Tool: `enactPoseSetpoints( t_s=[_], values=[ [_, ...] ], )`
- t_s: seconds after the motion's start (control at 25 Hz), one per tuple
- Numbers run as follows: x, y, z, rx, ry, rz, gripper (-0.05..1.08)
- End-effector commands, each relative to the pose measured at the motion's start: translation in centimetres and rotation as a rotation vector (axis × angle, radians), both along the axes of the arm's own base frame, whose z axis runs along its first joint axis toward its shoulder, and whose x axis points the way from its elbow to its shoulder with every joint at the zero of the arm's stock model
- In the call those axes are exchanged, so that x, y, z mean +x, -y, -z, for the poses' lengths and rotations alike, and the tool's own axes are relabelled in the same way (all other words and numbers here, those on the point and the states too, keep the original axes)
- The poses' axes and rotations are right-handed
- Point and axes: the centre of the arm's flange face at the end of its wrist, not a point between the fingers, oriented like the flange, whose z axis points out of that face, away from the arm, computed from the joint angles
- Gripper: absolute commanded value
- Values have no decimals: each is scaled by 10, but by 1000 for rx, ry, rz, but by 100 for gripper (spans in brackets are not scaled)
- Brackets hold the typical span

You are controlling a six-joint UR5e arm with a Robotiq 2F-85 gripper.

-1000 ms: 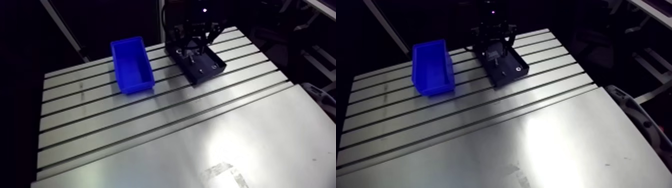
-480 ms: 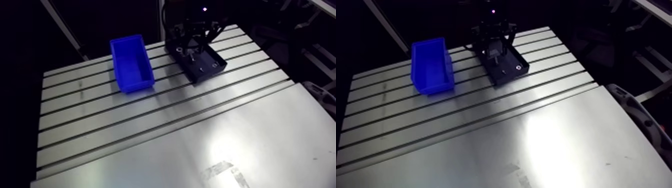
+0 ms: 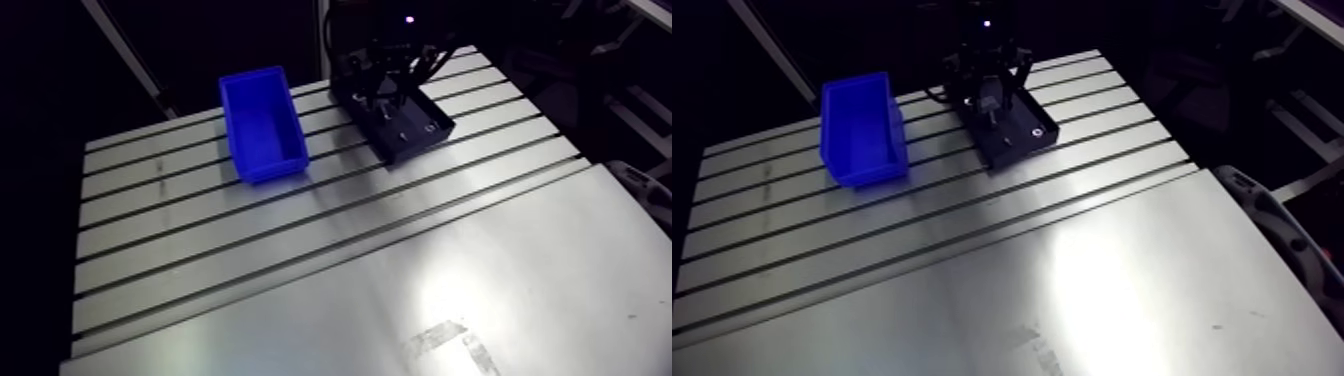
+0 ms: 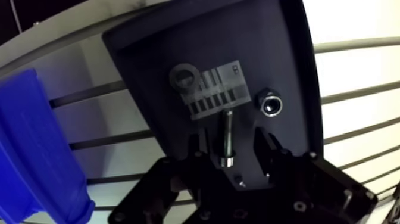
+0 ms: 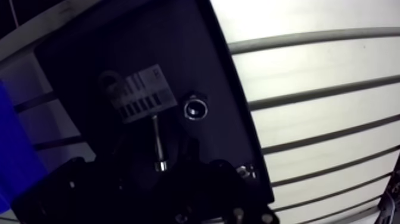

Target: Pick up the M10 bolt from the tray and put it into the blue bin.

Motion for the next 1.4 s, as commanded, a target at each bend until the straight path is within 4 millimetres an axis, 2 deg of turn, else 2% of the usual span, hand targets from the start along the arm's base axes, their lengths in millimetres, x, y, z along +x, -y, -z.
enactPoseSetpoints(
  t_s=[0.04,0.52,1.4],
  values=[
    [1,0,3,-1,5,-1,54],
    [1,0,3,0,6,-2,64],
    [3,3,8,1,1,-9,77]
  ],
)
